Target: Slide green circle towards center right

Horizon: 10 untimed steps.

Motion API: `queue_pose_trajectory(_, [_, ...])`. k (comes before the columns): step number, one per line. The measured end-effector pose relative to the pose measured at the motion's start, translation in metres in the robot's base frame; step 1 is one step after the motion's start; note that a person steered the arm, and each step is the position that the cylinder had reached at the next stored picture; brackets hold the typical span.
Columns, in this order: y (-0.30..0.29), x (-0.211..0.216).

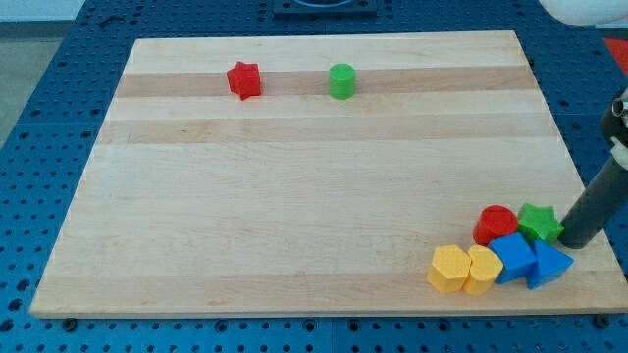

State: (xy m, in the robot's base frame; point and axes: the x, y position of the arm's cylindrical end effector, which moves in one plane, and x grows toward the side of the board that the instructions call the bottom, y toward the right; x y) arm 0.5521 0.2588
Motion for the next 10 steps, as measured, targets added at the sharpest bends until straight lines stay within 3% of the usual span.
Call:
queue_pose_trajectory(1, [0.005,-0.014])
queue_pose_trajectory(3, [-0.013,-0.115])
queue_pose_trajectory(5, [-0.089,-0.236])
queue_pose_trajectory(6, [-0.16,-0.272])
queue_pose_trajectory(7, [-0.216,-0.289])
queue_pose_trajectory(10, [-0.252,-0.275])
